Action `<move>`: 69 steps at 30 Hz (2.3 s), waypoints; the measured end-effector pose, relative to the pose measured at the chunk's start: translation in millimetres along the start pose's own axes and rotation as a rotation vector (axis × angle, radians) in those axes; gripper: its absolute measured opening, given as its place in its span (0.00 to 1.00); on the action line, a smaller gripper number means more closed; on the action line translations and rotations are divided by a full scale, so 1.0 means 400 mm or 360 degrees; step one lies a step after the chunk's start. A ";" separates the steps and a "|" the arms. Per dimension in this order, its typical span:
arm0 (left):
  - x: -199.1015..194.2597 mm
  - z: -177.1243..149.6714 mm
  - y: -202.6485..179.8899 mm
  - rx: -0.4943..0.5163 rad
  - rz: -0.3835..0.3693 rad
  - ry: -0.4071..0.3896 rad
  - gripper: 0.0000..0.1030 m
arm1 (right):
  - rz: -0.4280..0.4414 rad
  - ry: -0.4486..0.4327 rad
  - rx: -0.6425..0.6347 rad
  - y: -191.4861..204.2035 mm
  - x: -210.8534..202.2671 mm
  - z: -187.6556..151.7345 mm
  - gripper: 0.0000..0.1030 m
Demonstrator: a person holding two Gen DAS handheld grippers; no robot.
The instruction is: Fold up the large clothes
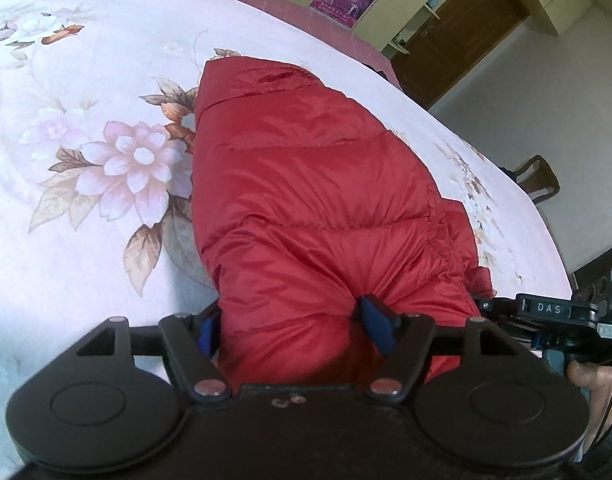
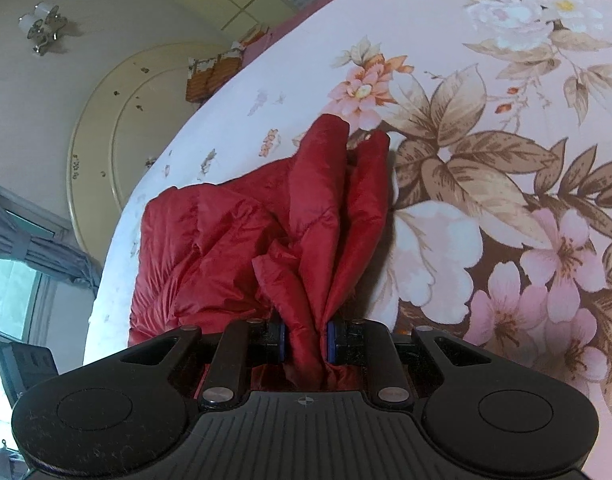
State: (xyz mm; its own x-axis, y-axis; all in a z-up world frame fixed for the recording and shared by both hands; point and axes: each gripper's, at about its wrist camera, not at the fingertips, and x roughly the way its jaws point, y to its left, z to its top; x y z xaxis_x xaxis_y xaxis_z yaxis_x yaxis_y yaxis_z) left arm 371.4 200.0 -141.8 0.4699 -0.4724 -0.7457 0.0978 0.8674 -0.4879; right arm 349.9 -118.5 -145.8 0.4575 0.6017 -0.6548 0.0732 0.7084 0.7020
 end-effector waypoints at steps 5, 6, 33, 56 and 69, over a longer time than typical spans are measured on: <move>-0.001 0.000 -0.002 -0.0011 0.0001 0.0003 0.71 | 0.0025 -0.0001 0.0027 -0.014 -0.004 -0.003 0.17; -0.004 0.002 -0.003 -0.0016 0.0005 0.0003 0.73 | 0.0021 -0.0004 0.0013 -0.011 -0.009 -0.001 0.17; 0.116 0.169 -0.075 0.0391 0.0091 -0.0042 0.65 | -0.0486 -0.0153 -0.0587 0.062 0.027 0.021 0.11; -0.140 -0.136 -0.184 0.0579 0.0102 -0.0242 0.61 | -0.0411 -0.0161 -0.0640 0.168 -0.121 -0.112 0.12; -0.211 -0.283 -0.234 0.0579 0.0264 -0.0253 0.56 | -0.0386 -0.0162 -0.0920 0.270 -0.230 -0.331 0.12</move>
State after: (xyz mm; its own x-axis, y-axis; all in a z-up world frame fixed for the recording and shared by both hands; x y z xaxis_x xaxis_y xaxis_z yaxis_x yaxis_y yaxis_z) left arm 223.2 141.1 -84.5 0.6319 -0.3164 -0.7075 0.2992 0.9417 -0.1539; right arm 198.7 -48.4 -47.0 0.5721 0.3813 -0.7261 -0.2920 0.9220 0.2541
